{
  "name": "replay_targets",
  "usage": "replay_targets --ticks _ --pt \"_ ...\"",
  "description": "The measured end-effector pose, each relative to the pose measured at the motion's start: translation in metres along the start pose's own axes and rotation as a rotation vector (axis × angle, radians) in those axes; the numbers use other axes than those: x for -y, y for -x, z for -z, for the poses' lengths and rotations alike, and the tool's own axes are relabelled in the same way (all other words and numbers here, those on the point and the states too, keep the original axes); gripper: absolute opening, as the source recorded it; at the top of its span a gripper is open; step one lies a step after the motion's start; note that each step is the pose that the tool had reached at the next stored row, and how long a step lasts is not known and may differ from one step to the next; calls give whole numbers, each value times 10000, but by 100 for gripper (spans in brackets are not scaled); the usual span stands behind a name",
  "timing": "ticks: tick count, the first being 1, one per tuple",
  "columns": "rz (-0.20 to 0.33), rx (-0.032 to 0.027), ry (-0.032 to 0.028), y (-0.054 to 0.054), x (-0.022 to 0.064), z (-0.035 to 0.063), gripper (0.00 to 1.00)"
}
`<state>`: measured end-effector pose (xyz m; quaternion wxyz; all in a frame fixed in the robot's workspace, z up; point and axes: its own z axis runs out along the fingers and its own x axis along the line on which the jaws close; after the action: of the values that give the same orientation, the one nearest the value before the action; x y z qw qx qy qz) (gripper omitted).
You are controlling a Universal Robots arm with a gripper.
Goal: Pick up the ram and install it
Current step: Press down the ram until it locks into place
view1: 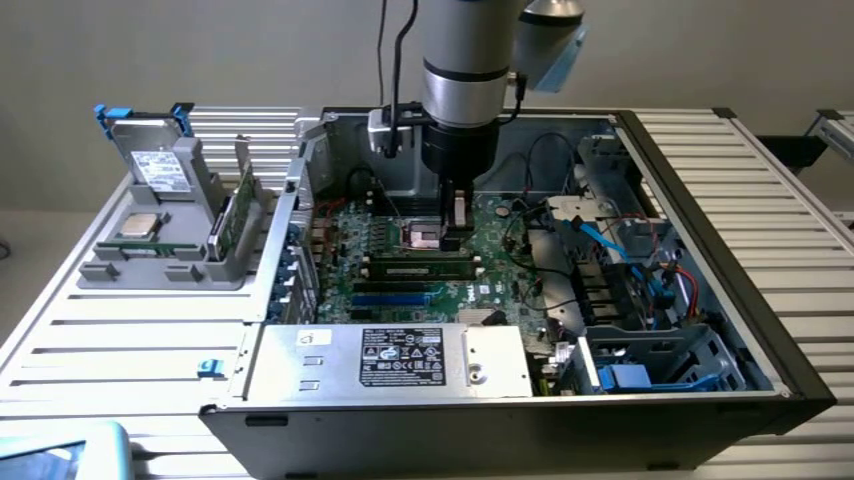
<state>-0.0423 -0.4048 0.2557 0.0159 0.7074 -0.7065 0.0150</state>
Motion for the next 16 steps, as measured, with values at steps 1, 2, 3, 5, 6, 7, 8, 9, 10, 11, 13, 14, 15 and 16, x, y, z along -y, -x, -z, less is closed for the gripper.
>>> replay_targets --ticks 1,2,3,5,6,7,8,9,10,11,13,14,15,16 --pt "0 0 0 0 0 0 11" --pt "0 -4 0 0 0 -1 11" --pt "1 -24 1 0 1 -8 11" --pt "1 -73 0 1 4 -34 11" --pt "1 -81 0 3 13 -53 11" --pt "1 -84 0 3 27 -71 11" --pt "0 -86 0 4 43 -86 11" --pt "0 -85 0 4 55 -104 11" --pt "1 -87 0 5 59 -120 11" --pt "0 -88 0 6 58 -137 11" --pt "0 -93 -1 7 58 -166 11" --pt "0 -95 -3 8 59 -177 11" --pt "-1 -94 -3 8 60 -184 11" --pt "0 -95 -6 8 62 -188 11"
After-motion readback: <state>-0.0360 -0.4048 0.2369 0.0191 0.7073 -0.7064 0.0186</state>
